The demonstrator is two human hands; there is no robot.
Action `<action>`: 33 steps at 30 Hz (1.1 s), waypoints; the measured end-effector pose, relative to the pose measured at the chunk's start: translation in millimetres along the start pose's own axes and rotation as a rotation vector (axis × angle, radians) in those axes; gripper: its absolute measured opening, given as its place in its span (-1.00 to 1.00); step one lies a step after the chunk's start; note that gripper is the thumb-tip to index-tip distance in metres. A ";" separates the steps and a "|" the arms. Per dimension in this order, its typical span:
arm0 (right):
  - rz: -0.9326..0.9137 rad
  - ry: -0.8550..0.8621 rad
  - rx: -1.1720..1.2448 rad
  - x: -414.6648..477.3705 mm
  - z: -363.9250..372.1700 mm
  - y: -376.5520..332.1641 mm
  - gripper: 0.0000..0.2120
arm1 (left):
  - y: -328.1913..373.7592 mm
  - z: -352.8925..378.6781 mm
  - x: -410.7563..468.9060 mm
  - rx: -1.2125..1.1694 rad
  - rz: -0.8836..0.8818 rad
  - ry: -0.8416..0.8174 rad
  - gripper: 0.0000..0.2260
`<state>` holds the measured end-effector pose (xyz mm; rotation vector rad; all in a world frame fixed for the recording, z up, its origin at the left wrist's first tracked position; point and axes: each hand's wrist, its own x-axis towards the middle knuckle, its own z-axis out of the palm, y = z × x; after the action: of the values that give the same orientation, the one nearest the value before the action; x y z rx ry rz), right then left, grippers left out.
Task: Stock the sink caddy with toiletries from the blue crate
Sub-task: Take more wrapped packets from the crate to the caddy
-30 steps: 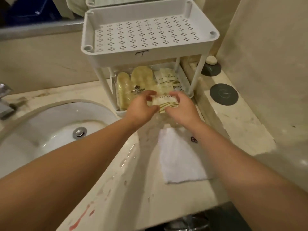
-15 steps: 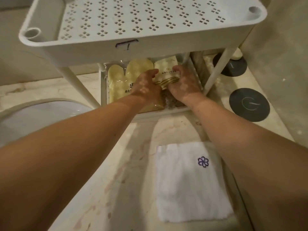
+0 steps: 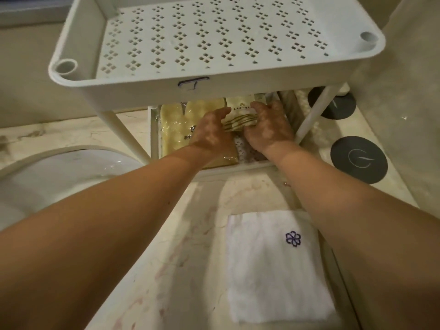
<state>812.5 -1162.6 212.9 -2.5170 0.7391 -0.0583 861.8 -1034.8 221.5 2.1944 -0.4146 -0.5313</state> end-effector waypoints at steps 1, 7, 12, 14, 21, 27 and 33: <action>0.005 -0.005 -0.024 -4.0 -2.9 -1.6 -0.45 | 1.3 -1.7 -2.6 0.011 0.012 0.008 -0.46; -0.049 -0.097 -0.095 -33.8 -20.2 -14.9 -0.43 | -3.0 -12.3 -26.2 0.205 0.043 0.018 -0.46; -0.080 -0.176 -0.108 -67.4 -30.8 -22.3 -0.36 | -7.3 -22.1 -62.5 0.307 0.044 -0.016 -0.41; -0.113 -0.189 -0.106 -81.6 -34.7 -25.2 -0.37 | -8.8 -26.7 -81.6 0.337 0.080 -0.025 -0.41; -0.238 -0.206 -0.167 -131.1 -40.3 -38.8 -0.39 | -16.9 -47.1 -143.3 0.491 0.116 0.042 -0.42; -0.367 -0.232 -0.261 -164.5 -33.0 -57.6 -0.38 | -29.9 -58.2 -184.3 0.652 0.078 0.076 -0.42; -0.508 -0.316 -0.303 -195.8 -8.2 -84.2 -0.41 | -55.2 -75.2 -222.4 0.697 -0.031 0.114 -0.42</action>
<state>686.1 -1004.7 280.5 -2.8441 -0.0308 0.2895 715.4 -850.3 273.1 2.8848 -0.5651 -0.2949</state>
